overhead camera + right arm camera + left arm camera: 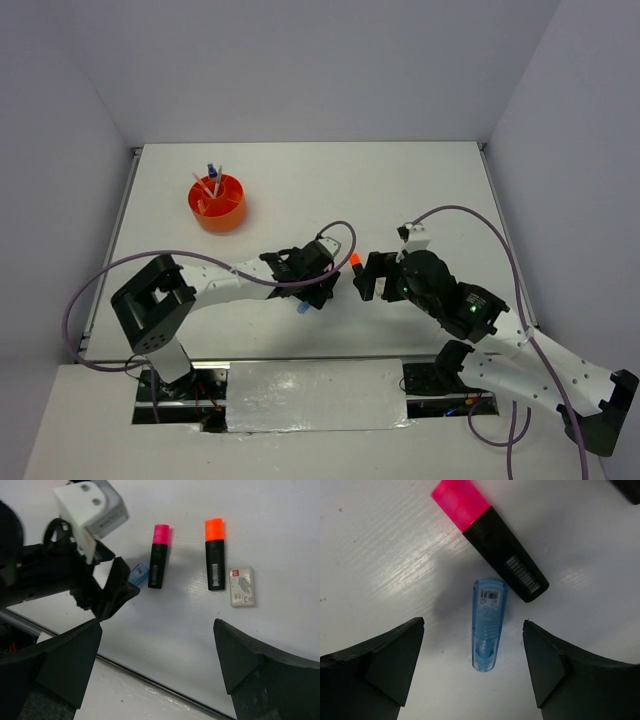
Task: Sort the stationery into containers
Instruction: Pick up the stationery from the center of the board.
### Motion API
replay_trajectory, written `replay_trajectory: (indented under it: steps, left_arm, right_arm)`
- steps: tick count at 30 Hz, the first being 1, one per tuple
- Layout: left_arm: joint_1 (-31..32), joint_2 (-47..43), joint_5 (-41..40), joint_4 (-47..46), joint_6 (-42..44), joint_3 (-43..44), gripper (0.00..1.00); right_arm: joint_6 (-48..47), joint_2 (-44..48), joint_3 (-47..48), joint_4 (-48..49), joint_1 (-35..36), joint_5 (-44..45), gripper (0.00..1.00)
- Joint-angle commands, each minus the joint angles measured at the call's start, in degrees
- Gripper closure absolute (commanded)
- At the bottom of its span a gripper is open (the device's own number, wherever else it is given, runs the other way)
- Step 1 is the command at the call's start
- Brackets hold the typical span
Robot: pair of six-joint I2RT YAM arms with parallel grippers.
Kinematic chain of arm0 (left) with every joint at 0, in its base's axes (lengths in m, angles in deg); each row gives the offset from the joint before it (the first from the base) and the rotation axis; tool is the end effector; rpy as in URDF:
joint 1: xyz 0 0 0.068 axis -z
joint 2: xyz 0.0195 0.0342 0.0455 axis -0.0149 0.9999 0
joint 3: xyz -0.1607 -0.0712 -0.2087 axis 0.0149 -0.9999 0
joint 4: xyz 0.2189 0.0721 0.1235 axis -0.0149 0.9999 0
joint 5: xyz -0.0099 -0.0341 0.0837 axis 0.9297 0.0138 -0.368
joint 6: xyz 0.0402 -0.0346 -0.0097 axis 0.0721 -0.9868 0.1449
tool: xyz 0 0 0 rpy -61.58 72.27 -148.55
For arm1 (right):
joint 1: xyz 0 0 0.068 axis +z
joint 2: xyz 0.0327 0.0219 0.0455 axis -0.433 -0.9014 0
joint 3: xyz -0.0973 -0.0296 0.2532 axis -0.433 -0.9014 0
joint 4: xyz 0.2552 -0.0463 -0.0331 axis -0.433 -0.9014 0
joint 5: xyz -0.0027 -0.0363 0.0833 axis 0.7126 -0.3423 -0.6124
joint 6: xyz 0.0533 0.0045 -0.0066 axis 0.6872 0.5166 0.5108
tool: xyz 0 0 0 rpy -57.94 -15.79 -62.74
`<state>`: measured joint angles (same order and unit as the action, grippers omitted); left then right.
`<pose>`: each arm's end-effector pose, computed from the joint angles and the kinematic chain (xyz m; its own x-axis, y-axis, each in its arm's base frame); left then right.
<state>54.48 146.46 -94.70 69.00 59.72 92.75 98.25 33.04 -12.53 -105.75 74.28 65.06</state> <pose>0.2041 -0.2628 0.1844 -0.7262 0.3155 -0.6109 0.4422 0.8947 -0.0636 0.1101 0.1107 0.2826 -0.6232 0.1163 -0.7734 -0.2733 0.8942 0.3547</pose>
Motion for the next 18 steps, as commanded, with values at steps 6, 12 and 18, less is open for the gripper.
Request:
replay_trajectory:
  steps: [6,12,18]
  left_arm:
    - [-0.2,7.2,-0.5,-2.1,1.5,4.5,0.17]
    - [-0.5,7.5,-1.8,-1.0,0.7,3.9,0.41]
    - [-2.5,4.8,-3.5,2.1,-0.1,2.8,1.00]
  right_arm:
    - [-1.9,2.3,-1.6,4.0,0.4,-1.2,0.00]
    - [-2.5,3.0,-1.4,3.6,0.3,-1.0,0.00]
    - [-2.7,3.6,-1.5,3.7,0.4,-1.1,0.00]
